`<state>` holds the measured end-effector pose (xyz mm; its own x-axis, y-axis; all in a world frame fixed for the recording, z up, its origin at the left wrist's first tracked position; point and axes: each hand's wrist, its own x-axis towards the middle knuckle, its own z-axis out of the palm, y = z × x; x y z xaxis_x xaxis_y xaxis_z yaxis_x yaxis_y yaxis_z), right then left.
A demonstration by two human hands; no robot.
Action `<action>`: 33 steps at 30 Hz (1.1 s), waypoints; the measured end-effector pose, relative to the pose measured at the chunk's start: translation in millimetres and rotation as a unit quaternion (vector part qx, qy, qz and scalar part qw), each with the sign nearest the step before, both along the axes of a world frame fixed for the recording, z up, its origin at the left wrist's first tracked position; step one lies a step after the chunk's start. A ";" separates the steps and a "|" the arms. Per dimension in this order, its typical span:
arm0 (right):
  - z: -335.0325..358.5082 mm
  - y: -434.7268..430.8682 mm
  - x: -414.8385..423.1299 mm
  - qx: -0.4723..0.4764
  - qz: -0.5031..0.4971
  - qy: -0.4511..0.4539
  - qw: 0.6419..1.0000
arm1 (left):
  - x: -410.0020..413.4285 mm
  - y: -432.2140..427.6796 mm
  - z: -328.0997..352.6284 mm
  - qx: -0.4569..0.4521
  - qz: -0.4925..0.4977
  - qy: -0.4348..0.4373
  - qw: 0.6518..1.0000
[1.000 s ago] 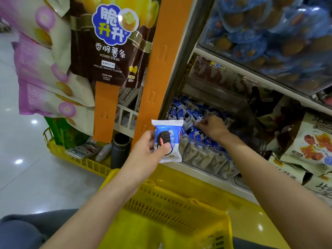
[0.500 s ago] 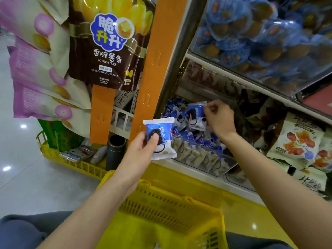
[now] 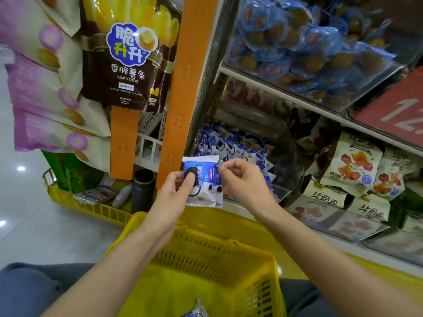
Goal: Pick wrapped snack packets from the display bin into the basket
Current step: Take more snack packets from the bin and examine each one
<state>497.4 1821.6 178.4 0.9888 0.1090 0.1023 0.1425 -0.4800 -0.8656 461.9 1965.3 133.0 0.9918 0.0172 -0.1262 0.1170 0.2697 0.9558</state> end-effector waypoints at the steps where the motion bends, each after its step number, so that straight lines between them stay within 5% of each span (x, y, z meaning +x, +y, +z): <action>1: -0.3 1.3 -1.3 0.017 -0.002 0.011 1.000 | -0.4 0.9 -0.4 -0.022 -0.002 0.013 1.000; 5: -0.4 7.4 -9.2 0.107 0.047 0.082 0.990 | -0.6 5.0 1.5 -0.084 -0.062 0.039 0.994; 10: -2.7 5.3 -19.4 0.087 0.126 0.116 0.981 | 0.4 5.4 0.3 -0.072 -0.060 0.028 0.995; 13: -8.1 8.3 -22.5 0.044 0.129 0.063 0.989 | 1.1 2.8 0.8 -0.029 -0.026 0.026 0.999; 25: 10.4 -5.1 19.5 0.139 0.053 -0.016 0.989 | 22.6 5.2 -2.5 -0.003 0.074 0.007 0.997; 28: 17.3 -12.2 60.8 0.073 -0.057 -0.073 0.993 | 28.5 6.2 -1.4 -0.005 0.103 0.008 0.995; 33: 2.2 -20.3 128.8 -0.132 -0.146 -0.009 0.980 | 32.9 8.0 -0.6 -0.010 0.096 0.022 0.995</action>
<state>626.2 1801.3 180.6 0.9799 -0.1537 0.1270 -0.0201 -0.7098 -0.7041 494.8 1973.3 132.4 0.9638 0.2033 -0.1724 0.1035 0.3107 0.9449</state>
